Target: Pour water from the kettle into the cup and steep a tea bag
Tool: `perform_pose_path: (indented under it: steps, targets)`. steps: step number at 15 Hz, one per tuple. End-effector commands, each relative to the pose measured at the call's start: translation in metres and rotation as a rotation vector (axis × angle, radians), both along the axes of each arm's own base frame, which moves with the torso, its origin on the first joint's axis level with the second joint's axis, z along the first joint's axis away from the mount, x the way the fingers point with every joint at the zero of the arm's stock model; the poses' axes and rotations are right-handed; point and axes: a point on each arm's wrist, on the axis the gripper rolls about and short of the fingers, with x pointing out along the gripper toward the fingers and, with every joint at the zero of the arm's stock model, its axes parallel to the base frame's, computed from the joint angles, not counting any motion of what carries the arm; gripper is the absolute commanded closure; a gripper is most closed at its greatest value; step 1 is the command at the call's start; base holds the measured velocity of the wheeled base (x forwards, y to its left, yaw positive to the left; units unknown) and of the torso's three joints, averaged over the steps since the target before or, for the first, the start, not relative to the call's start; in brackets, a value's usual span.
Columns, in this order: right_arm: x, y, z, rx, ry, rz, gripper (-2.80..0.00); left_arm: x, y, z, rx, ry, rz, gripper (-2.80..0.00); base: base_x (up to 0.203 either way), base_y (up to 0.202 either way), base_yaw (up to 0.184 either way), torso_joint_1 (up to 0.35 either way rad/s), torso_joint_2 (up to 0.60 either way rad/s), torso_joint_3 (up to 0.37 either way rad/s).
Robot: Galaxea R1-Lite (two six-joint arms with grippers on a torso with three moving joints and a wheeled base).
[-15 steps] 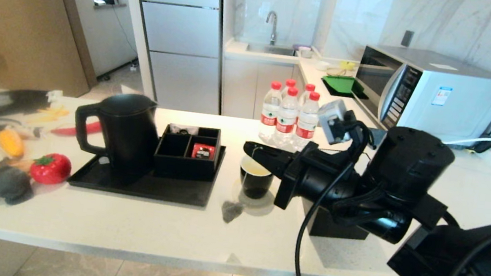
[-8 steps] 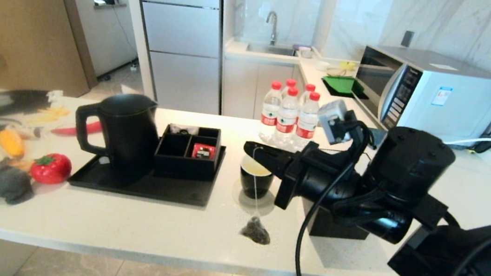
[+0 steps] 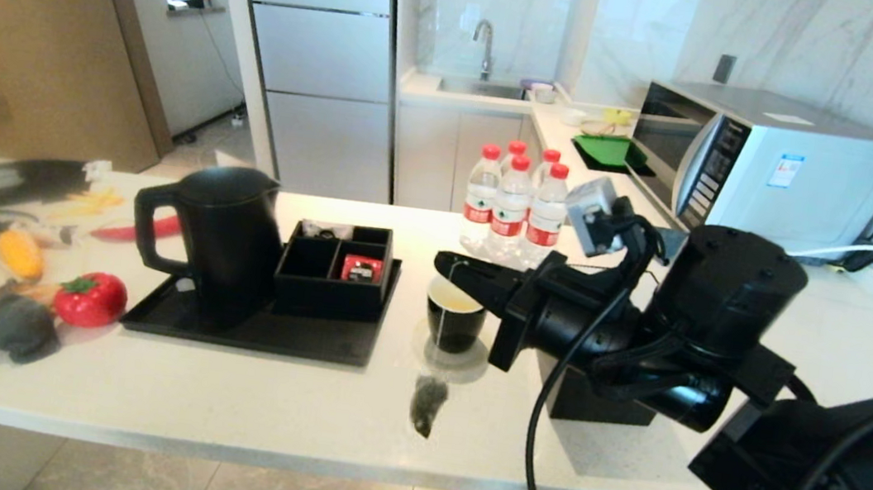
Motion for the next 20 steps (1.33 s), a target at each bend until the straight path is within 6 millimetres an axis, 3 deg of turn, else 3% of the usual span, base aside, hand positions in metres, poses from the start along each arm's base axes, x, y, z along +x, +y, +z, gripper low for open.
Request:
perform_pose_path:
  steps: [1, 5, 11, 20]
  targets:
    - [0.0, 0.0, 0.0, 0.003, -0.003, 0.003, 0.0, -0.007, -0.001, -0.002, 0.032, -0.076, -0.065, 0.0, 0.0, 0.0, 0.0, 0.0, 0.0, 0.0]
    - [0.001, 0.0, -0.001, 0.001, 0.0, 0.003, 0.0, -0.014, -0.005, -0.004, 0.062, -0.16, -0.304, 0.0, 0.0, 0.0, 0.0, 0.0, 0.0, 0.0]
    - [0.003, 0.002, -0.004, -0.004, 0.005, 0.003, 0.0, -0.014, -0.006, 0.004, 0.072, -0.309, -0.359, 0.0, 0.0, 0.0, 0.0, 0.0, 0.0, 0.0]
    - [0.004, 0.002, -0.006, -0.007, 0.006, 0.002, 0.0, -0.034, -0.01, -0.013, 0.124, -0.324, -0.549, 0.0, 0.0, 0.0, 0.0, 0.0, 0.0, 0.0]
